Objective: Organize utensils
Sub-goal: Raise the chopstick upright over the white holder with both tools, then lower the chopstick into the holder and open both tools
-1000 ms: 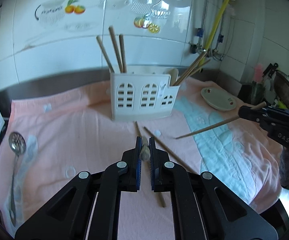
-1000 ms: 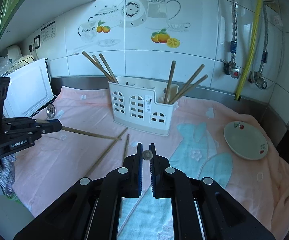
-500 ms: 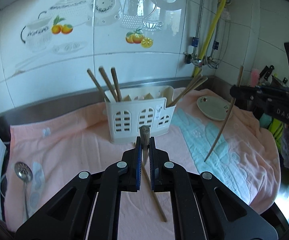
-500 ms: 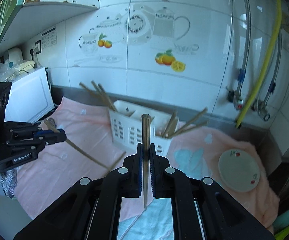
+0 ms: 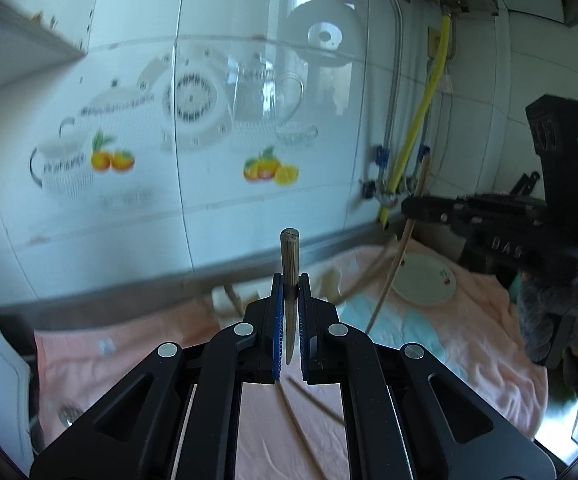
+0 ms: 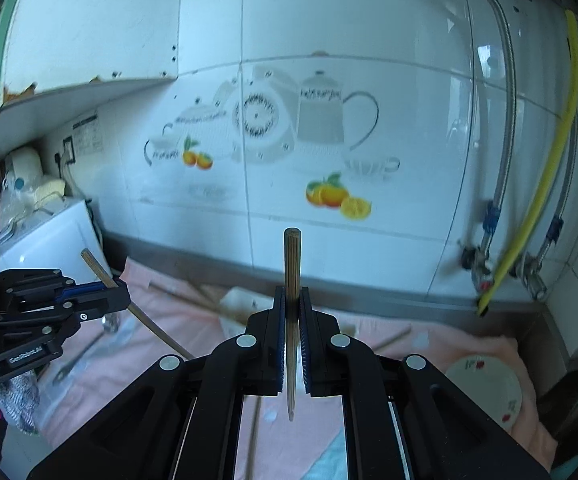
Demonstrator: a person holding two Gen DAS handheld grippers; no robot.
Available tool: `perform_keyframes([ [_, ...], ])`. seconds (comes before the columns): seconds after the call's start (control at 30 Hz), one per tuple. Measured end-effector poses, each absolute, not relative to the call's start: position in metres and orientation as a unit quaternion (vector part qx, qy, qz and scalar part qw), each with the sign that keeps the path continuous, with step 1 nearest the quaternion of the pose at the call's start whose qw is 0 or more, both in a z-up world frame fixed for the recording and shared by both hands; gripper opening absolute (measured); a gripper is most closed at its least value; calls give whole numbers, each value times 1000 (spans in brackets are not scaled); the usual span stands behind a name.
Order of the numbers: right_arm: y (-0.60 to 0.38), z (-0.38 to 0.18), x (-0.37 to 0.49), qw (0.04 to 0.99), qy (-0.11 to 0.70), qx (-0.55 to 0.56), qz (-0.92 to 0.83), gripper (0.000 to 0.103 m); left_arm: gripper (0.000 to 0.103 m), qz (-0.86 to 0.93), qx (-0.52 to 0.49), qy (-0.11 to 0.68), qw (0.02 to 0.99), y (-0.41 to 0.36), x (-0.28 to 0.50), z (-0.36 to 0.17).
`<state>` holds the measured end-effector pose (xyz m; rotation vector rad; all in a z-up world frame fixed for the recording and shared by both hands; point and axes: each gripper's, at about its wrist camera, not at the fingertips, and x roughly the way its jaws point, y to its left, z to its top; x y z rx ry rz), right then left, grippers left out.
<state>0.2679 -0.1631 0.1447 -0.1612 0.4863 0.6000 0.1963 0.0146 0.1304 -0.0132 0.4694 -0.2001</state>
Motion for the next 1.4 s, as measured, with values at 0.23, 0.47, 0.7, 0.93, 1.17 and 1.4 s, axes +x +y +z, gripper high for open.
perform_keyframes([
  [0.23,-157,160,295,936,213,-66,272,6,5,-69,9,214,974,16,232,155],
  [0.47,-156,155,324,944,208,-51,253,6,5,-57,-4,230,972,26,264,144],
  [0.7,-155,124,347,939,238,-45,245,6,6,-51,-15,259,964,33,284,119],
  [0.93,-151,98,356,931,264,-50,245,6,6,-50,-18,277,959,34,289,105],
  [1.17,-148,86,357,927,276,-54,247,6,7,-48,-16,289,956,34,292,98],
  [1.4,-150,83,356,926,282,-52,244,7,7,-47,-18,292,955,36,290,95],
])
